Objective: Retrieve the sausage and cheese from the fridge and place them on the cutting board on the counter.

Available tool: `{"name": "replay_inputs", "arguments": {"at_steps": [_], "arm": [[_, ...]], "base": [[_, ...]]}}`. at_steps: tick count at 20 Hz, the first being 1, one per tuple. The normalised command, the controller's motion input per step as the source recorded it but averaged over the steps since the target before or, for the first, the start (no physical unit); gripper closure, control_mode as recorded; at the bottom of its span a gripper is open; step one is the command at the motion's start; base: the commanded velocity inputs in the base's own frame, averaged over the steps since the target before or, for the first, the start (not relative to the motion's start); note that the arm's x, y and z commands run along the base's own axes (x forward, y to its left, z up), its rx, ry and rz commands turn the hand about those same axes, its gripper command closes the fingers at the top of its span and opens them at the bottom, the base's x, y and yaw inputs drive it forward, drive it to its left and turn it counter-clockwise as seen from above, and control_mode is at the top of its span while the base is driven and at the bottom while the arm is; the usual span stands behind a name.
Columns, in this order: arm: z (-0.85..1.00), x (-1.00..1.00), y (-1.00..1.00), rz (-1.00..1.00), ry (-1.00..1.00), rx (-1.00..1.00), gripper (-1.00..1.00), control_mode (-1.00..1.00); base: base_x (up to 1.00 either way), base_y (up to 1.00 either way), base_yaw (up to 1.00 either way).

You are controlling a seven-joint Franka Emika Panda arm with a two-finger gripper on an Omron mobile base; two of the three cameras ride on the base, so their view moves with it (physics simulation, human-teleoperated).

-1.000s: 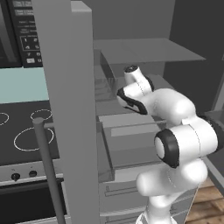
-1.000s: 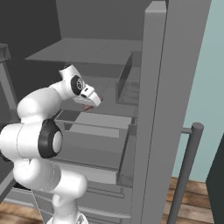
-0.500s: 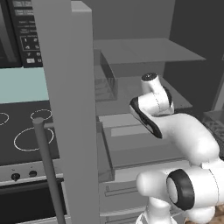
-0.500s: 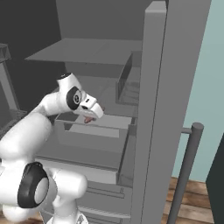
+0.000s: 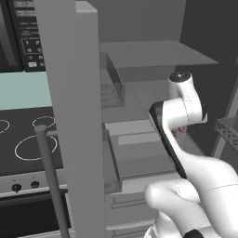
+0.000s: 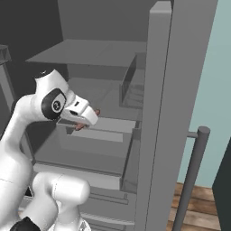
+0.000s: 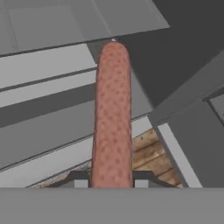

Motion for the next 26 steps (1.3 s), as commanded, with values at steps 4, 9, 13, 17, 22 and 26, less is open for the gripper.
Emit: {"name": "replay_inputs", "arguments": {"at_steps": [4,9,13,17,22,26], "arm": [[0.26,-1.0,0.0,0.21,0.05,0.0,1.0,-1.0],[0.01,-0.94,0.01,0.35,0.0,0.0,1.0,-1.0],[0.3,-0.59,0.0,0.44,0.0,0.0,1.0,-1.0],[0.46,-0.4,0.06,0.42,0.0,0.0,1.0,-1.0],[0.49,-0.22,0.12,0.36,0.0,0.0,1.0,-1.0],[0.23,-0.01,0.38,0.12,0.0,-0.01,1.0,-1.0]], "base": [[0.0,0.0,0.0],[0.0,0.0,0.0],[0.0,0.0,0.0],[0.0,0.0,0.0],[0.0,0.0,0.0],[0.0,0.0,0.0]]}}
